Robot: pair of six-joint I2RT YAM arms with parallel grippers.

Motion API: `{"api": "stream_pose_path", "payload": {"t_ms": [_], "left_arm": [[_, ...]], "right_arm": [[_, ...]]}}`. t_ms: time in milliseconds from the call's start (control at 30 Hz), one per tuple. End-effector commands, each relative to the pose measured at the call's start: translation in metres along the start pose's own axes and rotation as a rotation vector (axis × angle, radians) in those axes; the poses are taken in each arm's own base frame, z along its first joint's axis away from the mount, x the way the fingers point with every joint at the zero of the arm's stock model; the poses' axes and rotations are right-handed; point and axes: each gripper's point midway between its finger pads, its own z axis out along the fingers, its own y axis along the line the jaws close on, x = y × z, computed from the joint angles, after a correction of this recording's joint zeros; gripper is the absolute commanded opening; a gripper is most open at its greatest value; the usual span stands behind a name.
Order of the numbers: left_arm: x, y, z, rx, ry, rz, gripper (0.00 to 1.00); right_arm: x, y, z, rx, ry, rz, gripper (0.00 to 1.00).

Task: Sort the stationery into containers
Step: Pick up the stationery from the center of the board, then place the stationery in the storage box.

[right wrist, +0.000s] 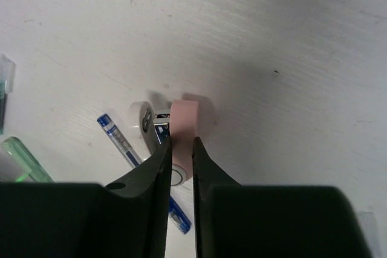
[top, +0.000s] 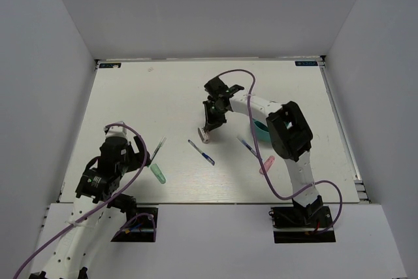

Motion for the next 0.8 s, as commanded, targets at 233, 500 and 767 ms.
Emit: {"api": "stream_pose_path", "payload": {"t_ms": [233, 500, 767], "left_arm": [[-0.002, 0.000, 0.002, -0.003, -0.010, -0.001, 1.00], [-0.001, 0.001, 0.002, -0.007, -0.006, 0.000, 1.00], [0.002, -0.002, 0.005, 0.006, 0.015, 0.004, 1.00]], "right_arm": [[-0.043, 0.019, -0.106, -0.022, -0.315, -0.283, 0.00], [-0.037, 0.011, -0.177, 0.026, -0.481, -0.350, 0.00], [0.001, -0.051, -0.240, 0.214, -0.720, -0.338, 0.00]]}}
